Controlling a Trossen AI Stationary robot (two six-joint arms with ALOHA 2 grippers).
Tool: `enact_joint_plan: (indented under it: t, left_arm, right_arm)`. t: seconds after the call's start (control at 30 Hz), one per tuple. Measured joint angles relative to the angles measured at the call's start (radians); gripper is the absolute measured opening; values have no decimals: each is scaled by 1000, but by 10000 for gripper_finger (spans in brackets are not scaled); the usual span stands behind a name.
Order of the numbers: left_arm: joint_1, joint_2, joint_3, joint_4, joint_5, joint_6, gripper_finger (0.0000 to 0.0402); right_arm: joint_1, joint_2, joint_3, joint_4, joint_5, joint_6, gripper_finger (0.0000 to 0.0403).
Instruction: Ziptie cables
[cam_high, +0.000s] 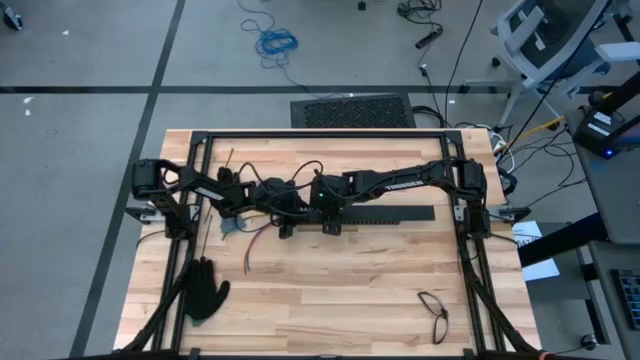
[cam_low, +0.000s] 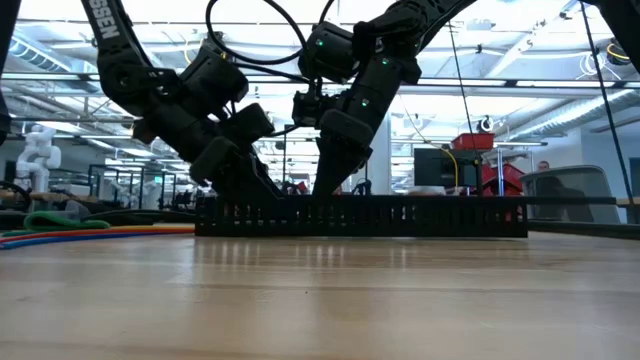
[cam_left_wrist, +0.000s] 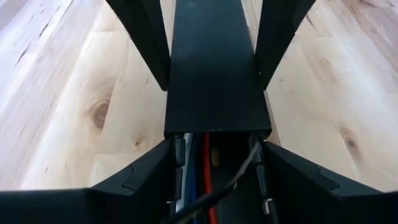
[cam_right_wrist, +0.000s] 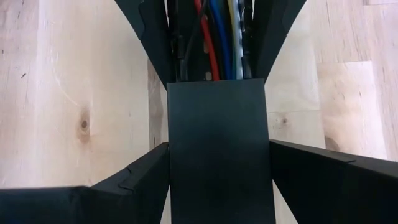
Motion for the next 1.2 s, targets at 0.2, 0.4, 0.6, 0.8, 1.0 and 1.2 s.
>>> enact_joint_plan:
  t: [0.2,0.4,0.6,0.8,1.0,1.2]
  left_arm:
    - [2,-3,1,-6,-33,-78,247]
    - [2,-8,1,-10,-42,-30,297]
    - [3,-8,1,-10,-45,-25,337]
    - [2,-50,2,-18,-44,-18,343]
    - [-3,-169,2,-205,-44,85,343]
    - [-3,-232,-23,-325,-27,153,342]
  right_arm:
    - [0,0,1,2,6,-4,247]
    - [0,-2,2,0,6,-2,247]
    - [0,0,3,-6,5,2,247]
    - [0,30,9,6,2,4,247]
    - [0,29,9,0,4,3,247]
    - [0,29,8,-6,4,-1,247]
